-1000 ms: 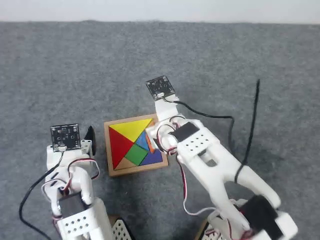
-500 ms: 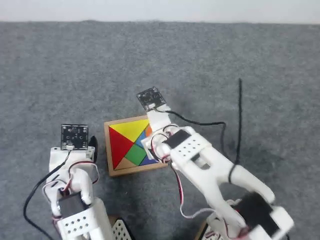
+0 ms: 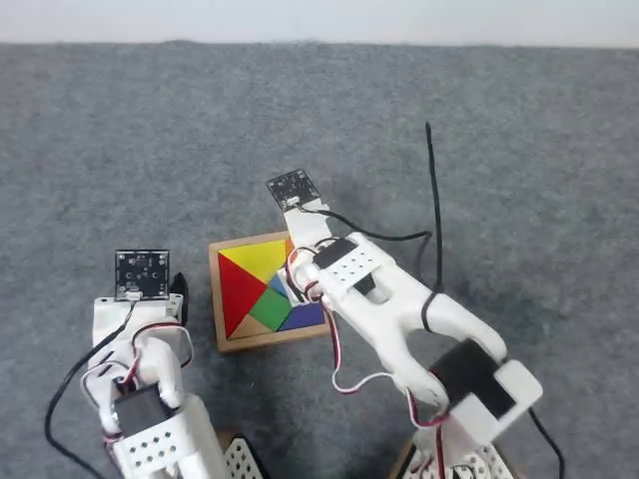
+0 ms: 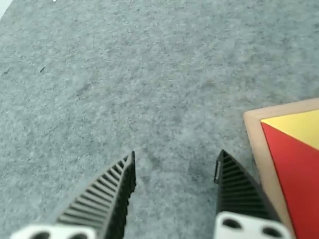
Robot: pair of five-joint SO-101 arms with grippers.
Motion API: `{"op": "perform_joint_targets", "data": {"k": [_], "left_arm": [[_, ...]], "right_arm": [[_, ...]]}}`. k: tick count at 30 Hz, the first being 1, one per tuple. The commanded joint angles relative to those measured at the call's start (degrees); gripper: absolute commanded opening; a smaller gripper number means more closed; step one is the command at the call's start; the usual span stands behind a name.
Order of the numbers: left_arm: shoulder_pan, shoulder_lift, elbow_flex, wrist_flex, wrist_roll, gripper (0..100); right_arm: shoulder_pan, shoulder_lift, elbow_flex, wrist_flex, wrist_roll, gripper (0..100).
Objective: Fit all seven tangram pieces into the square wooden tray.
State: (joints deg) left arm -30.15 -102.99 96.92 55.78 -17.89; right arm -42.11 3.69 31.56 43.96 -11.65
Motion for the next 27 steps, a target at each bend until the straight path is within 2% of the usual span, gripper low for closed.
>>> {"op": "perform_joint_targets", "data": {"k": [1, 5, 7, 12, 14, 22, 27], "left_arm": [[-0.26, -1.32, -0.57, 0.35, -0.53, 25], [-0.26, -1.32, -0.57, 0.35, -0.53, 25], [-0.26, -1.32, -0.57, 0.35, -0.53, 25], [-0.18, -1.32, -0.57, 0.35, -0.44, 25], [-0.18, -1.32, -0.57, 0.35, -0.44, 25], [-0.18, -1.32, -0.57, 0.35, -0.44, 25], [-0.18, -1.32, -0.57, 0.35, -0.44, 25]], "right_arm": [[2.51, -8.57, -1.49, 4.0, 0.7, 0.6], [4.44, -12.97, -1.23, 4.7, 0.53, 0.6], [4.26, -13.14, -0.53, 1.54, 0.18, 0.6], [3.74, -9.98, 6.15, -21.49, 0.53, 0.6], [3.21, -8.31, 6.68, -25.63, 0.7, 0.6], [3.12, 3.82, -9.85, -14.64, 1.32, 0.6], [3.56, 10.42, -15.38, -9.27, 1.41, 0.6]]}}
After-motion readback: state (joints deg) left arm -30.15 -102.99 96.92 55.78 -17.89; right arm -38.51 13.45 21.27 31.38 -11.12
